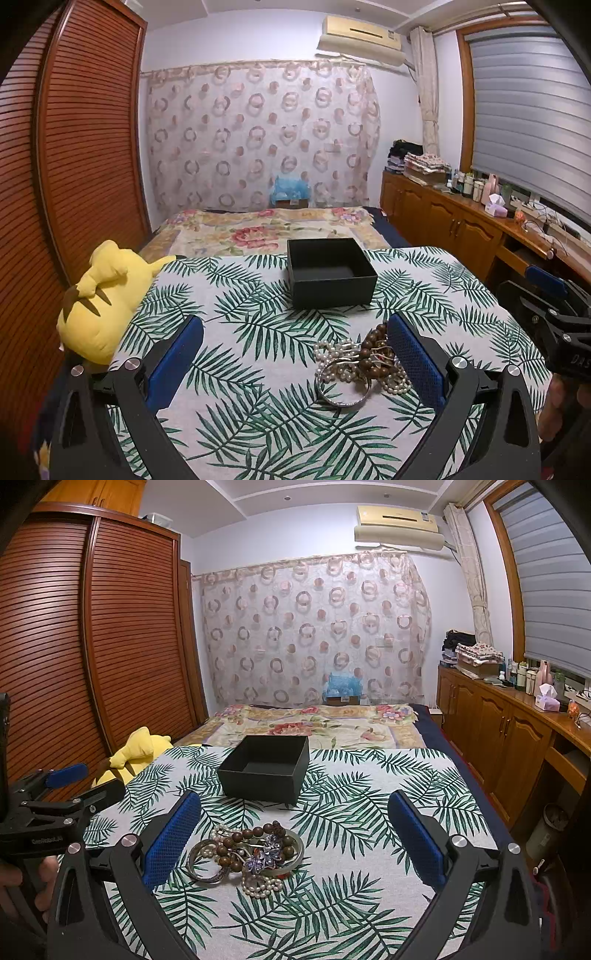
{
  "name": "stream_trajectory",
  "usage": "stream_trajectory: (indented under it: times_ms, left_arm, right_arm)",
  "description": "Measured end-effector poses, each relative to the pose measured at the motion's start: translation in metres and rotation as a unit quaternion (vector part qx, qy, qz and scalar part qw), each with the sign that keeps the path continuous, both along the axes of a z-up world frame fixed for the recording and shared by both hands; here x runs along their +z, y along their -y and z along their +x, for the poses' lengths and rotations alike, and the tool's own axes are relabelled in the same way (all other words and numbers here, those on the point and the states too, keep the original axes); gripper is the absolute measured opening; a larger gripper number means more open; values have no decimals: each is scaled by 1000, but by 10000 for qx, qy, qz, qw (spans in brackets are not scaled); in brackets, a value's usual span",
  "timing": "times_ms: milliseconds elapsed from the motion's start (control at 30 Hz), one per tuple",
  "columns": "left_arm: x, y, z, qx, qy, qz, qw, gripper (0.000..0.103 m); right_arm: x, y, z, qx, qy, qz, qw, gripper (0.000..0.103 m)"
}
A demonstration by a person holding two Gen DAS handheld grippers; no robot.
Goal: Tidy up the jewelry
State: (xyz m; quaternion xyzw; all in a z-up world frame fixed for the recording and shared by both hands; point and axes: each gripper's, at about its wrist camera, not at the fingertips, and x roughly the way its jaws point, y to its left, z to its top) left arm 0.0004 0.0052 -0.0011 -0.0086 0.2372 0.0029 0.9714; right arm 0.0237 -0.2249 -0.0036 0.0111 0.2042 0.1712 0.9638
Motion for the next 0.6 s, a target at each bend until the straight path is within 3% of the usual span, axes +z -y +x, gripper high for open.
stream_trajectory:
  times_ms: [600]
  left_arm:
    - [-6,-2,-3,-11,-3,13,10000,97]
  right_arm:
    - [0,0,0,4,-3,2,10000,102]
